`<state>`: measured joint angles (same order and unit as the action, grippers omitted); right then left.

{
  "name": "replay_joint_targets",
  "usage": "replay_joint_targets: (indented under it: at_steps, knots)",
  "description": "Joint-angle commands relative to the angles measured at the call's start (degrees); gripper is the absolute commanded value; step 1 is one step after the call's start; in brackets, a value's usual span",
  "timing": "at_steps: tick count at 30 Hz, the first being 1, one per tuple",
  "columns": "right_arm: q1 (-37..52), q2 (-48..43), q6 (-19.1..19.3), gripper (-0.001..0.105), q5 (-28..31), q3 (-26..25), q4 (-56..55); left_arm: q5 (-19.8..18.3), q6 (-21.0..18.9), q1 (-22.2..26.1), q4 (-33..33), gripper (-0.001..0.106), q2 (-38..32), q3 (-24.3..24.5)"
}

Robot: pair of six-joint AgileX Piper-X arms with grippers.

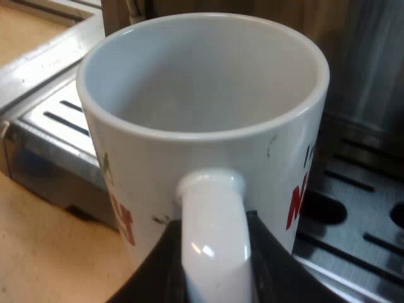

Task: Place mug into machine

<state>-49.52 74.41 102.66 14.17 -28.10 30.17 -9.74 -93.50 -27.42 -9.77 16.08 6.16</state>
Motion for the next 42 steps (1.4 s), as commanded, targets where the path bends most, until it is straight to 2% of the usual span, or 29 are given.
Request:
replay_joint_targets:
  at_steps: [1, 5, 14, 19, 22, 24, 27, 34, 37, 40, 42]
  knots:
    - [-0.18, 1.67, -0.02, 0.000, 0.12, -2.00, 4.11, -0.35, -0.07, -0.21, 1.14, 0.075, -0.02, 0.12]
    - [-0.18, 4.86, -0.02, 0.000, 0.12, -3.53, 6.29, -0.35, -0.07, -0.21, 1.14, 0.075, -0.02, 0.12]
    - [-0.18, 12.86, -0.02, 0.000, 0.41, -10.36, 7.28, -0.35, -0.07, -0.21, 1.14, 0.075, -0.02, 0.12]
    - [-0.18, 14.14, -0.02, 0.002, 4.77, -11.29, 7.28, -0.35, -0.51, -0.21, 1.14, 0.075, -0.02, 0.12]
    - [-0.18, 14.14, -0.12, 0.020, 4.74, -11.29, 7.43, -0.35, -0.50, -0.21, 1.14, 0.075, -0.02, 0.12]
    - [-0.18, 14.14, -1.00, 0.040, 3.48, -11.29, 7.43, -0.35, -0.50, -0.21, 1.14, 0.075, -0.02, 0.12]
    - [-0.18, 14.01, -1.05, 0.054, 1.31, -11.29, 7.28, -0.35, -0.50, -0.21, 1.14, 0.075, -0.02, 0.12]
    - [-0.46, 10.76, -0.92, 0.055, 2.77, -11.29, 4.06, -0.35, -0.50, -0.21, 1.14, 0.075, -0.02, 0.12]
    - [-0.46, 9.13, -1.05, 0.055, 4.58, -9.83, 2.27, -0.35, -0.50, -0.21, 1.14, 0.075, -0.02, 0.12]
    - [-0.46, 8.58, -3.93, 0.055, 5.10, -7.52, 3.40, -0.35, -0.50, -0.21, 1.14, 0.075, -0.02, 0.12]
    - [-0.46, 8.74, -4.51, 0.055, 5.36, -5.75, 5.10, -0.35, -0.50, -0.21, 1.14, 0.075, -0.02, 0.12]
